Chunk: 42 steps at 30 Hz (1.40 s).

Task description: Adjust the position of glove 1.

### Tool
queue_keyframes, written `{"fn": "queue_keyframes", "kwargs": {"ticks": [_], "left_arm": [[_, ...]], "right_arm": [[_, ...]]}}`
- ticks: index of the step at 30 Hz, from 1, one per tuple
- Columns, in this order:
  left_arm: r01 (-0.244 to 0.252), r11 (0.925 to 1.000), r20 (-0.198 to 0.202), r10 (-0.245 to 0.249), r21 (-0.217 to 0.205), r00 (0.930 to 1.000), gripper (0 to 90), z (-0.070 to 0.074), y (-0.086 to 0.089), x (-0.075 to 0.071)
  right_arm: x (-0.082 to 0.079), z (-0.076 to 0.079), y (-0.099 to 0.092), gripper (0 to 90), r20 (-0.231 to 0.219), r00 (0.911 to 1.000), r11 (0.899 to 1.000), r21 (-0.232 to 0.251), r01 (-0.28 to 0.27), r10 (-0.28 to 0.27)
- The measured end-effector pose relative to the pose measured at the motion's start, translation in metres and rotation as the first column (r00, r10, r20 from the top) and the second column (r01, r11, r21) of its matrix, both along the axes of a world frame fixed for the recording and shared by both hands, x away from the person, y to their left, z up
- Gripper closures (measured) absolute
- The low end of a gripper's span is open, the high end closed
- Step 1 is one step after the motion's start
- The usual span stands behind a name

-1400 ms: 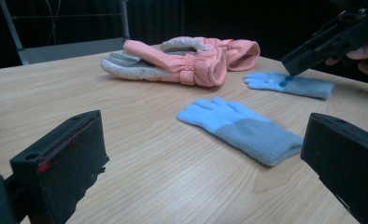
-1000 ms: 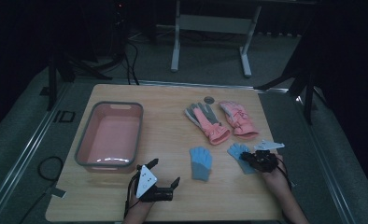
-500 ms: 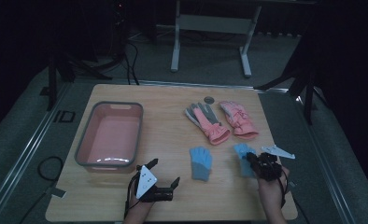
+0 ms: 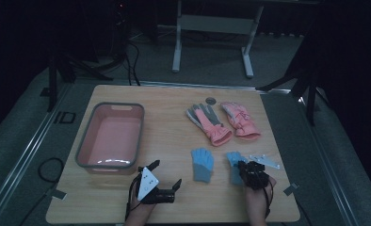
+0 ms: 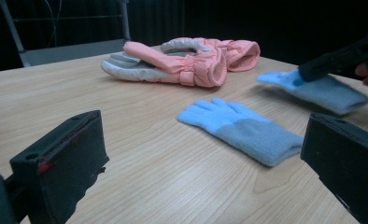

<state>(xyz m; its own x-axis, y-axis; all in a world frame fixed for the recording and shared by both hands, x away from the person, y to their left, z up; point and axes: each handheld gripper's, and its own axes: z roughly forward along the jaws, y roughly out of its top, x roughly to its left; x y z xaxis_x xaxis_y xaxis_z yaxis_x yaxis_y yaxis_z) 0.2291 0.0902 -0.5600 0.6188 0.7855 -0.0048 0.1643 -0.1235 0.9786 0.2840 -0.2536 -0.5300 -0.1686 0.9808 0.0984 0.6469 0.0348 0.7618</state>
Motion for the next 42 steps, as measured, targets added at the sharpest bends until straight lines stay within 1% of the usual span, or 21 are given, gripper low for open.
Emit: {"fn": "queue_keyframes", "kwargs": {"ticks": [4, 8, 10, 12, 15, 18, 19, 21, 22, 23, 25, 27, 28, 30, 31, 33, 34, 36, 39, 40, 42], "left_arm": [[0.002, 1.0, 0.0, -0.002, 0.001, 1.0, 0.3, 0.0, 0.0, 0.0], [0.004, 1.0, -0.001, -0.004, 0.002, 1.0, 0.3, 0.0, 0.0, 0.0], [0.004, 1.0, 0.001, -0.004, 0.002, 1.0, 0.3, 0.0, 0.0, 0.0], [0.004, 1.0, 0.001, -0.004, 0.002, 1.0, 0.3, 0.0, 0.0, 0.0], [0.005, 1.0, 0.0, -0.005, 0.002, 1.0, 0.3, 0.0, 0.0, 0.0], [0.008, 1.0, 0.001, -0.008, 0.005, 1.0, 0.3, 0.0, 0.0, 0.0], [0.009, 1.0, 0.002, -0.009, 0.004, 1.0, 0.3, 0.0, 0.0, 0.0], [0.009, 1.0, 0.002, -0.009, 0.002, 1.0, 0.3, 0.0, -0.001, 0.0], [0.008, 1.0, 0.002, -0.008, 0.002, 1.0, 0.3, 0.0, -0.001, 0.0], [0.009, 1.0, 0.003, -0.009, 0.003, 1.0, 0.3, 0.0, -0.001, 0.0], [0.009, 1.0, 0.003, -0.009, 0.003, 1.0, 0.3, 0.0, -0.001, 0.0], [0.009, 1.0, 0.001, -0.009, 0.001, 1.0, 0.3, 0.0, -0.001, 0.0], [0.009, 1.0, 0.001, -0.009, 0.0, 1.0, 0.3, 0.0, 0.0, 0.0], [0.009, 1.0, 0.0, -0.009, 0.0, 1.0, 0.3, 0.0, 0.0, 0.0], [0.008, 1.0, 0.0, -0.008, 0.0, 1.0, 0.3, 0.0, 0.0, 0.0], [0.009, 1.0, -0.001, -0.009, 0.0, 1.0, 0.3, 0.0, 0.0, 0.0], [0.008, 1.0, -0.002, -0.008, -0.001, 1.0, 0.3, 0.0, 0.0, 0.0], [0.007, 1.0, -0.001, -0.007, -0.002, 1.0, 0.3, 0.0, 0.0, 0.0], [0.005, 1.0, -0.001, -0.005, -0.002, 1.0, 0.3, 0.0, 0.0, 0.0], [0.005, 1.0, -0.001, -0.005, -0.002, 1.0, 0.3, 0.0, 0.0, 0.0], [0.006, 1.0, -0.001, -0.006, -0.002, 1.0, 0.3, 0.0, 0.0, 0.0]], "right_arm": [[0.005, -0.008, 0.005, 85.7, 0.001, 0.9999, 1.0, -0.019, 0.014, -0.014], [0.009, -0.018, 0.007, 84.4, -0.031, 0.9994, 0.999, -0.032, 0.015, -0.016], [0.009, -0.023, 0.007, 83.2, -0.028, 0.9993, 1.0, -0.019, 0.024, -0.025], [0.009, -0.024, 0.008, 82.2, -0.022, 0.9996, 0.999, -0.037, 0.017, -0.018], [0.009, -0.022, 0.008, 78.0, -0.024, 0.9997, 0.999, -0.035, 0.01, -0.011], [0.008, -0.016, 0.007, 71.9, -0.017, 0.9994, 0.999, -0.044, -0.03, 0.029], [0.008, -0.013, 0.006, 70.3, -0.013, 0.9986, 0.997, -0.052, -0.051, 0.051], [0.009, -0.007, 0.002, 68.1, -0.016, 0.9935, 0.993, -0.034, -0.113, 0.113], [0.011, -0.004, 0.0, 66.1, -0.021, 0.9893, 0.989, -0.032, -0.145, 0.144], [0.012, -0.001, -0.002, 65.5, -0.022, 0.9813, 0.981, -0.029, -0.192, 0.191], [0.014, 0.006, -0.007, 65.3, -0.023, 0.9653, 0.963, -0.066, -0.261, 0.26], [0.016, 0.013, -0.015, 64.1, -0.005, 0.9319, 0.926, -0.106, -0.361, 0.363], [0.017, 0.016, -0.02, 64.4, -0.004, 0.9268, 0.918, -0.134, -0.373, 0.375], [0.019, 0.021, -0.032, 64.5, -0.003, 0.9017, 0.892, -0.141, -0.428, 0.432], [0.02, 0.023, -0.038, 65.2, 0.009, 0.8916, 0.883, -0.144, -0.447, 0.453], [0.021, 0.024, -0.048, 65.2, 0.024, 0.8595, 0.854, -0.132, -0.504, 0.511], [0.021, 0.024, -0.051, 65.2, 0.032, 0.8482, 0.843, -0.136, -0.52, 0.529], [0.023, 0.021, -0.056, 65.1, 0.014, 0.8375, 0.831, -0.135, -0.54, 0.546], [0.026, 0.012, -0.058, 64.9, 0.0, 0.8327, 0.827, -0.12, -0.55, 0.554], [0.026, 0.009, -0.058, 64.9, 0.002, 0.8316, 0.827, -0.104, -0.552, 0.555], [0.027, 0.002, -0.057, 64.9, 0.006, 0.836, 0.835, -0.062, -0.547, 0.549]]}}
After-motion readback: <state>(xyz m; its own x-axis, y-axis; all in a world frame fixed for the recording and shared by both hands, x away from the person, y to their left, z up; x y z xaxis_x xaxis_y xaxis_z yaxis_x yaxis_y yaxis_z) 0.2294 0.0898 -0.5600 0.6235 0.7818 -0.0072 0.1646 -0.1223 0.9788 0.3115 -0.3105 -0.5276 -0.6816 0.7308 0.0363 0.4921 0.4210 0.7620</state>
